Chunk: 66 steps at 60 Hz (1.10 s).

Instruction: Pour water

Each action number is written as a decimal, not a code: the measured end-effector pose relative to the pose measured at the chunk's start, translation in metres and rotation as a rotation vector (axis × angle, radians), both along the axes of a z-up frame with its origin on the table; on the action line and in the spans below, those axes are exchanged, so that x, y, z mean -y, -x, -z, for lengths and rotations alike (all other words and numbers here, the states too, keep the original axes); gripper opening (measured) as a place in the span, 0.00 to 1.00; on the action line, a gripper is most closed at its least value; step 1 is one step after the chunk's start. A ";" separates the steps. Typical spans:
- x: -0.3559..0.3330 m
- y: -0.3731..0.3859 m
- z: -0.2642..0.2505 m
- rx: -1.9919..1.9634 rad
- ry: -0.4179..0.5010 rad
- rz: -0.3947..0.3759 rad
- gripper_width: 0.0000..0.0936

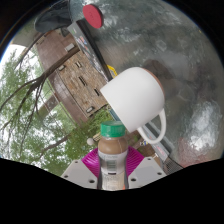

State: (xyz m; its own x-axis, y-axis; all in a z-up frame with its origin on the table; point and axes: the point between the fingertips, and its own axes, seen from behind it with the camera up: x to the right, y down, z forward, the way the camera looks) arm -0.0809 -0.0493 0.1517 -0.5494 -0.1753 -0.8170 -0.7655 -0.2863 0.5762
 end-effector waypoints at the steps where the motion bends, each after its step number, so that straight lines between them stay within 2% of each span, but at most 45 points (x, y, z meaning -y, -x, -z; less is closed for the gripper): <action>1: 0.006 0.006 -0.012 0.006 -0.012 -0.003 0.32; 4: 0.023 0.004 -0.029 0.062 -0.058 -0.004 0.32; 10: 0.062 -0.018 -0.092 0.275 -0.224 0.037 0.32; 14: 0.088 -0.044 -0.136 0.517 -0.355 0.110 0.32; 18: 0.116 -0.085 -0.173 0.849 -0.473 0.228 0.32; 22: 0.139 -0.133 -0.184 1.185 -0.509 0.354 0.32; 26: 0.165 -0.185 -0.181 1.478 -0.486 0.461 0.32; 29: 0.183 -0.219 -0.167 1.666 -0.452 0.504 0.32; 35: 0.205 -0.264 -0.098 1.925 -0.362 0.459 0.32; 43: 0.236 -0.295 -0.004 2.006 -0.239 0.310 0.32; 48: 0.254 -0.300 0.029 2.017 -0.202 0.257 0.32; 52: 0.285 -0.288 0.055 2.046 -0.188 0.180 0.32; 54: 0.296 -0.283 0.049 2.078 -0.233 0.211 0.32; 57: 0.330 -0.264 0.046 2.129 -0.260 0.185 0.32; 58: 0.313 -0.271 0.056 2.142 -0.254 0.184 0.32; 66: 0.373 -0.261 0.054 2.156 -0.211 0.198 0.32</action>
State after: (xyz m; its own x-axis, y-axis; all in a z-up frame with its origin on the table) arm 0.1801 -0.4223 0.0972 0.9950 -0.0971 -0.0251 -0.0320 -0.0700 -0.9970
